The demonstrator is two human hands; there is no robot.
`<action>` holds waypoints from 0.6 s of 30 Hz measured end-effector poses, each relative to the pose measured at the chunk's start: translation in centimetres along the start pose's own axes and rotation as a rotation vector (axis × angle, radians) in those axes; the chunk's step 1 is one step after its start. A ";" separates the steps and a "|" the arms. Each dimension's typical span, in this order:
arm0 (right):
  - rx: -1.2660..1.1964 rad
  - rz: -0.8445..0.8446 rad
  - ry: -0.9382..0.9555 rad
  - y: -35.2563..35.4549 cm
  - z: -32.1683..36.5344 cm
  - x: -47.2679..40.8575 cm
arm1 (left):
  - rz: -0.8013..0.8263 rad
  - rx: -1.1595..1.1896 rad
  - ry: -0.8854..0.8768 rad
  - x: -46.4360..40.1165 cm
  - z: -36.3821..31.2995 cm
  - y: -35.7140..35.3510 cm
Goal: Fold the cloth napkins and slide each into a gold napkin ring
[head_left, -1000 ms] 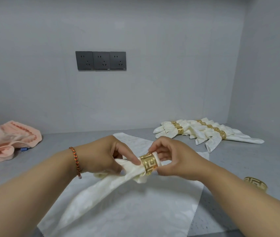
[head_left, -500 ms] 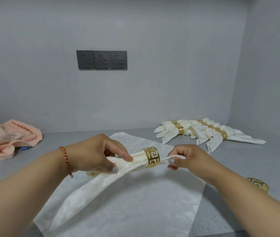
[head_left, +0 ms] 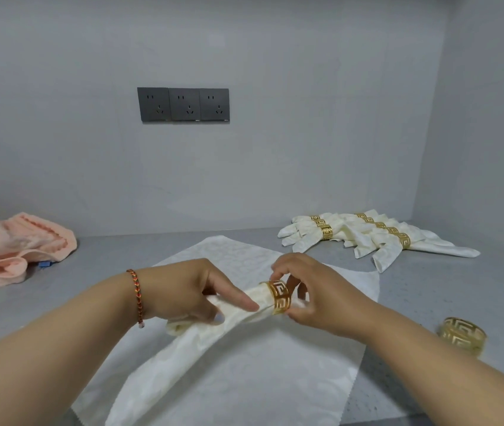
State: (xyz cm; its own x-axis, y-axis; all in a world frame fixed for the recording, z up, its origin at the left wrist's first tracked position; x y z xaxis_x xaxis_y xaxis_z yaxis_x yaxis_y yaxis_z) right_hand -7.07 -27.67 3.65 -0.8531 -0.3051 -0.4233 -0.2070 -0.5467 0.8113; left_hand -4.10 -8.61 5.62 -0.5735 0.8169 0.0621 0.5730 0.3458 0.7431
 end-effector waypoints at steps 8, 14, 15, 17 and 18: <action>0.111 0.045 -0.036 -1.4 -0.2 0.2 | 0.009 -0.005 0.051 -0.4 0.0 -0.4; -0.019 0.066 0.039 -0.4 -0.1 0.3 | 0.012 -0.080 0.084 -0.6 -0.2 -0.3; -0.031 0.093 0.045 -0.3 -0.2 0.2 | 0.006 -0.082 0.090 -0.6 -0.2 -0.3; -0.026 0.148 0.042 -0.2 -0.5 0.0 | 0.003 -0.083 0.097 -0.7 -0.1 -0.4; -0.010 0.169 0.035 -0.3 -0.6 -0.2 | 0.001 -0.084 0.097 -0.8 0.0 -0.4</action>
State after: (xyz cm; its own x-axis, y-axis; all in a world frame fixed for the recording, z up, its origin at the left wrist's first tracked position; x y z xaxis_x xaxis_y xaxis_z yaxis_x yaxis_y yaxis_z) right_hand -6.57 -27.96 3.21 -0.8582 -0.4201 -0.2949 -0.0572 -0.4927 0.8683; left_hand -3.90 -9.46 5.27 -0.6295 0.7670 0.1241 0.5249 0.3022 0.7957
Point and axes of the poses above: each hand's wrist, its own x-axis away from the middle knuckle, its own y-axis out of the back of the hand, z = x × y, the point moved 5 cm from there along -x, towards the middle knuckle, and after that the axes turned 5 degrees about -y, right-handed, at the moved point
